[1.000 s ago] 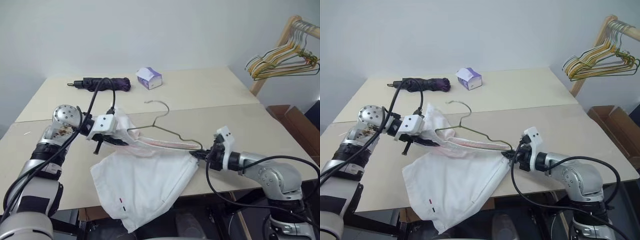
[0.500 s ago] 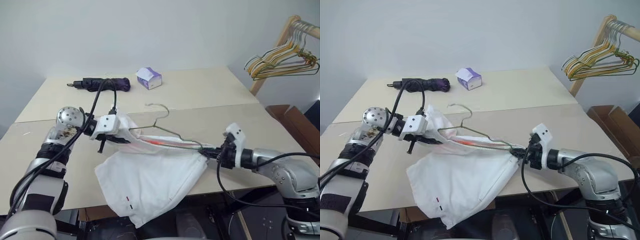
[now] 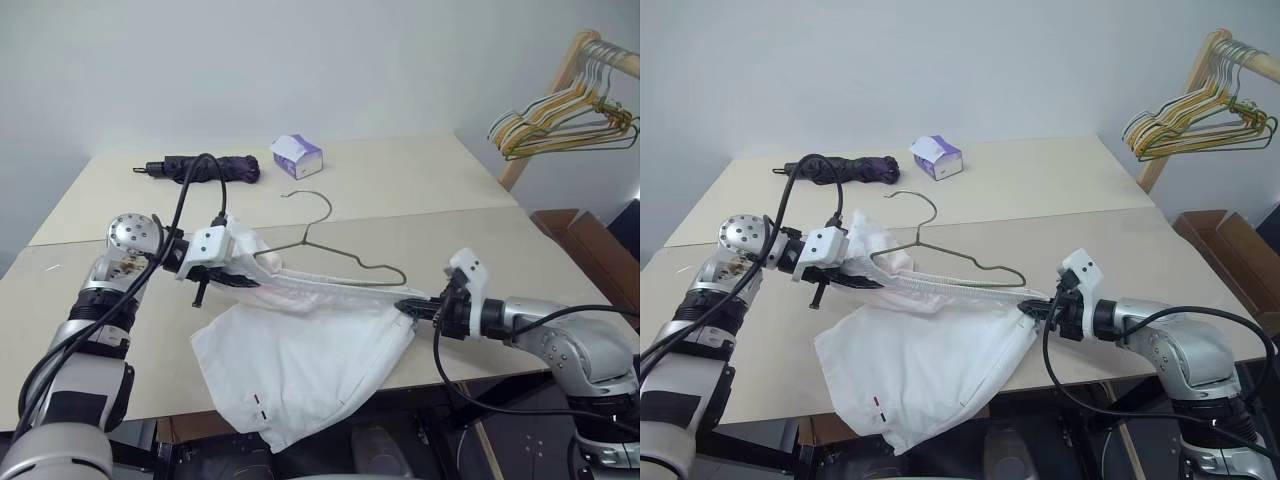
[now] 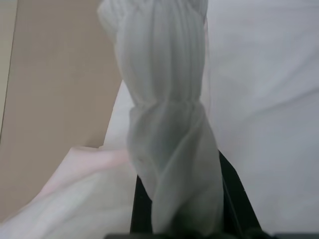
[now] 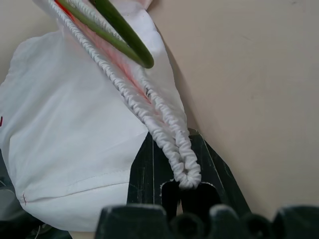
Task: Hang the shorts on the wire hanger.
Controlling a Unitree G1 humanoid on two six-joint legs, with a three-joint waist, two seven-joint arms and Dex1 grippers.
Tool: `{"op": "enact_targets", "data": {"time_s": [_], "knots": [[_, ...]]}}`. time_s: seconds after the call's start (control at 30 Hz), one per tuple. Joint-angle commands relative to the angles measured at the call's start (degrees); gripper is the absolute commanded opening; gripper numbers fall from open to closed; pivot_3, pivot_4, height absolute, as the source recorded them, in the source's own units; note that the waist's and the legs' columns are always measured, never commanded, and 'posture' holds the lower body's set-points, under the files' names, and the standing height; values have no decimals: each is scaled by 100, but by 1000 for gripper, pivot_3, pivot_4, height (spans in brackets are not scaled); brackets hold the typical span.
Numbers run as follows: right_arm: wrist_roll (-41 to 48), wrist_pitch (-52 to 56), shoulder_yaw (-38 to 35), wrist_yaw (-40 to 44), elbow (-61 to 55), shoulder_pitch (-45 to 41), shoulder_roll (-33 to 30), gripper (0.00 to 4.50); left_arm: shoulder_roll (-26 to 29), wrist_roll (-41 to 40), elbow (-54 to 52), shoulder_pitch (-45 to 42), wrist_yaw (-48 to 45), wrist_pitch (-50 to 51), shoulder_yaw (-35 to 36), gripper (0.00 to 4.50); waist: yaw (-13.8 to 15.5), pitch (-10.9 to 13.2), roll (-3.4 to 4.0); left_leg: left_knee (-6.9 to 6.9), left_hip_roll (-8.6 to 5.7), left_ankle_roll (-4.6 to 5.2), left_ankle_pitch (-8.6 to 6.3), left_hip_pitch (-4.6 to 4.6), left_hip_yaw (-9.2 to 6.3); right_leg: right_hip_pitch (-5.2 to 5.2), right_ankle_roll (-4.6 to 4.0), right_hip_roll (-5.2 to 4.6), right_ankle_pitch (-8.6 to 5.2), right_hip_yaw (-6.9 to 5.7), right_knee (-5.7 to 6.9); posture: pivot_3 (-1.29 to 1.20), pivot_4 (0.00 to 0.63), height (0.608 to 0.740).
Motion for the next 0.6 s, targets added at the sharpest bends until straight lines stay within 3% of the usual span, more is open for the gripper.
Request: {"op": "enact_targets", "data": {"time_s": [0.03, 0.4, 0.6], "knots": [[-132, -126, -227, -48, 99, -54, -224, 29, 324, 234, 68, 22, -79, -213, 44, 0, -1, 0, 0, 0, 0, 0, 0, 0, 0, 0, 0, 0, 0, 0, 0, -253, 0, 740], [-149, -137, -213, 45, 163, -117, -417, 29, 422, 597, 296, 73, 139, -723, -82, 0, -2, 0, 0, 0, 0, 0, 0, 0, 0, 0, 0, 0, 0, 0, 0, -256, 0, 740], [-74, -152, -259, 174, -119, -160, -661, 29, 400, 1060, 638, -35, 854, -884, -178, 0, 0, 0, 0, 0, 0, 0, 0, -1, 0, 0, 0, 0, 0, 0, 0, -259, 0, 740]]}}
